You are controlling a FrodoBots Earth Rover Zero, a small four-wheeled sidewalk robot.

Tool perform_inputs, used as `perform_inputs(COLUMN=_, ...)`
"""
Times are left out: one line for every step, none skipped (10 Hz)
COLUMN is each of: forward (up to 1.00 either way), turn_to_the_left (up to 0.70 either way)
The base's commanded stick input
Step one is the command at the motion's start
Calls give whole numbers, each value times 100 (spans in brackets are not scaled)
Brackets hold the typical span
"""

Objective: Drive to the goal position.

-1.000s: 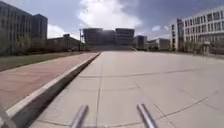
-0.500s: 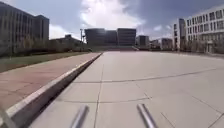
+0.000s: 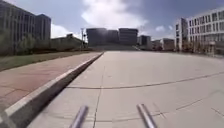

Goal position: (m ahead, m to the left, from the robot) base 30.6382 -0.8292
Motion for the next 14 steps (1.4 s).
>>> perform_inputs(forward=70, turn_to_the_left=0)
perform_inputs(forward=70, turn_to_the_left=0)
perform_inputs(forward=70, turn_to_the_left=0)
perform_inputs(forward=70, turn_to_the_left=0)
perform_inputs(forward=70, turn_to_the_left=0)
perform_inputs(forward=70, turn_to_the_left=0)
perform_inputs(forward=70, turn_to_the_left=0)
perform_inputs(forward=70, turn_to_the_left=0)
perform_inputs(forward=70, turn_to_the_left=0)
perform_inputs(forward=70, turn_to_the_left=-27)
perform_inputs(forward=70, turn_to_the_left=-35)
perform_inputs(forward=70, turn_to_the_left=-35)
perform_inputs(forward=70, turn_to_the_left=-33)
perform_inputs(forward=70, turn_to_the_left=-8)
